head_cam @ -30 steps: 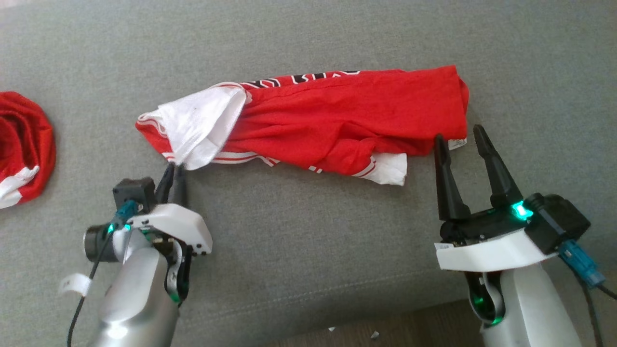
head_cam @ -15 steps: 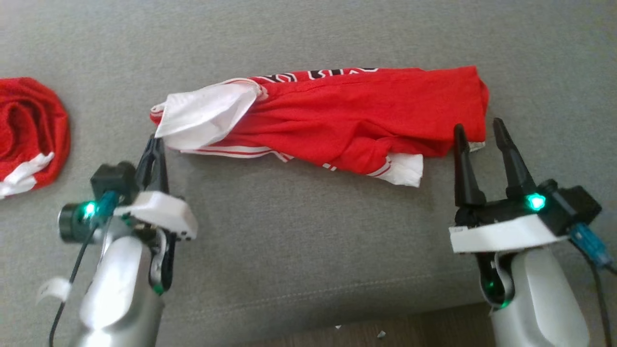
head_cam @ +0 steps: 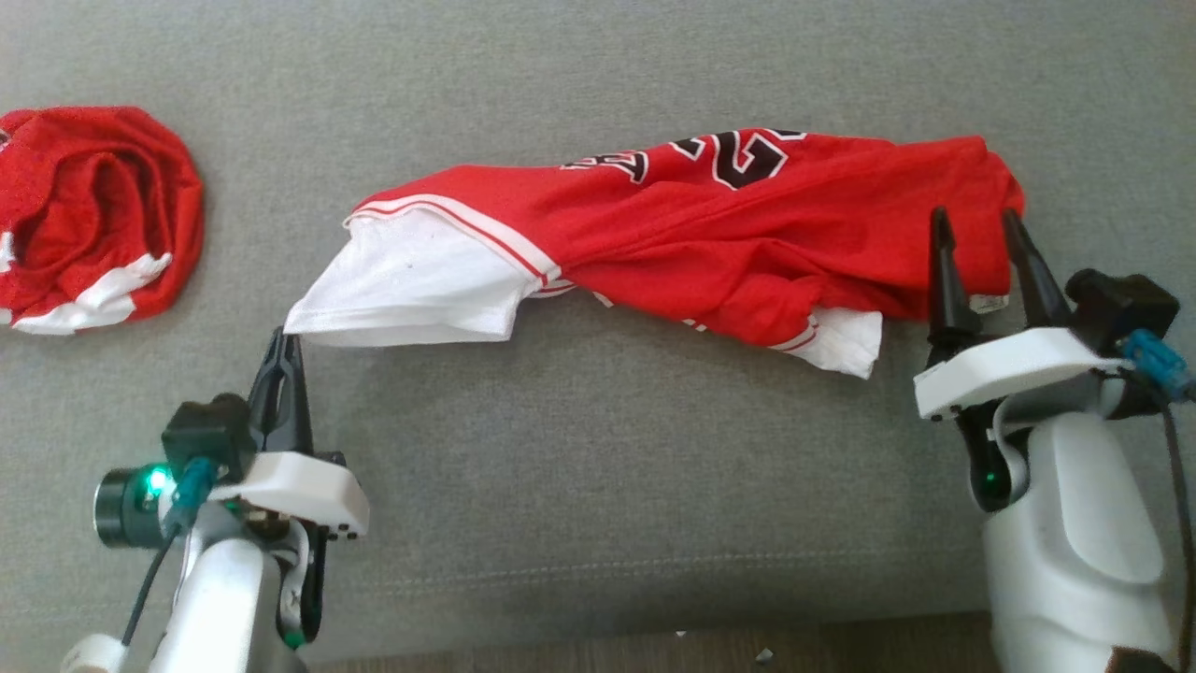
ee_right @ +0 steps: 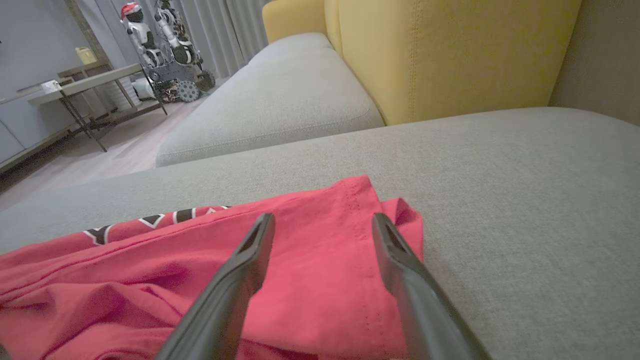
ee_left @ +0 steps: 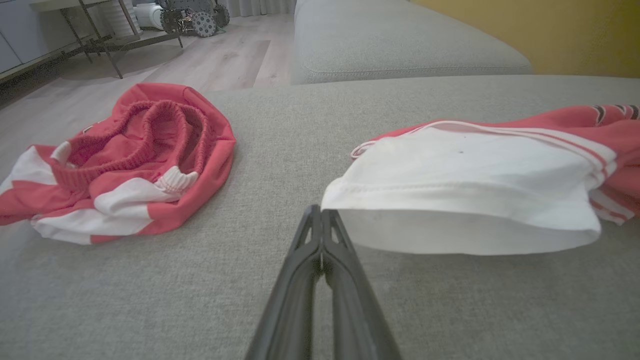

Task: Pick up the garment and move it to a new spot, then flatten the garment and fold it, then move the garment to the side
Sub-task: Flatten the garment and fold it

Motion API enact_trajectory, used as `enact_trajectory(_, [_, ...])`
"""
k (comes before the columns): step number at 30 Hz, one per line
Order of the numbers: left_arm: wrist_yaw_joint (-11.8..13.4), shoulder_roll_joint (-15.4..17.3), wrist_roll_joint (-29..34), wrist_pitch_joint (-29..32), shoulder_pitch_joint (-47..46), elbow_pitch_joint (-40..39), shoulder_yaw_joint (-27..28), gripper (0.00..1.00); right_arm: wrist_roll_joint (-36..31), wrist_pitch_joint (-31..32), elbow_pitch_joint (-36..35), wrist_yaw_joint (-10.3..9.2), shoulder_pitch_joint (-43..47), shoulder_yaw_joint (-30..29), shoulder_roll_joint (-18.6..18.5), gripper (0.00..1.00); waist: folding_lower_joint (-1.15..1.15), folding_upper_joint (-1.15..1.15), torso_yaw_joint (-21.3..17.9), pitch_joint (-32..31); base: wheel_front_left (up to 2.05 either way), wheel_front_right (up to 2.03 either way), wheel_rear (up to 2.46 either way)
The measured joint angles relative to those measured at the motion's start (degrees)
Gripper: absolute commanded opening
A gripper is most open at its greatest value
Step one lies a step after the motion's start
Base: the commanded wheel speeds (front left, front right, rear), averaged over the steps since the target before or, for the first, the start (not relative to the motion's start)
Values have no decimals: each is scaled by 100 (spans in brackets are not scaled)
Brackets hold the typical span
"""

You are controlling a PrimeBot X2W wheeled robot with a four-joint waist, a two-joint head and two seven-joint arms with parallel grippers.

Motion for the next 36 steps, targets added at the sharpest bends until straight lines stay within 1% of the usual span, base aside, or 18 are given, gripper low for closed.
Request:
enact_trajectory(6, [0,-79,79,0,59,-38,30,0,-203,254,177,0,-217,-360,-3,100,0,0,75,44,0,0,0])
enact_trajectory(10, [-3,-99,107,0,57,-55,66,0,-225,466,280,0,-492,-355,-20,100,0,0,74,105,0,0,0])
enact_trajectory(13, [-10,-101,136,0,47,-56,81,0,-221,848,426,0,-816,-266,-137,100,0,0,65,161,0,0,0])
enact_trajectory(19, [-54,-107,191,0,39,-52,98,0,-119,2307,703,0,-1532,57,-553,100,0,0,50,245,0,0,0])
enact_trajectory(24, [-58,-120,229,0,27,-33,97,0,231,3382,753,0,-1884,316,-809,100,0,0,75,263,0,0,0])
enact_trajectory(26, [-59,-122,229,0,27,-23,98,0,344,3662,710,0,-1920,404,-872,100,0,0,90,265,0,0,0])
enact_trajectory(27, [-59,-122,229,0,27,-23,98,0,344,3662,710,0,-1920,404,-872,100,0,0,90,265,0,0,0])
enact_trajectory(29, [-59,-123,229,0,27,-23,104,0,442,3842,611,0,-1919,421,-886,100,0,0,96,268,0,0,0])
enact_trajectory(36, [-58,-122,281,0,28,-32,136,0,449,4353,134,0,-1796,376,-888,100,0,0,71,282,0,0,0])
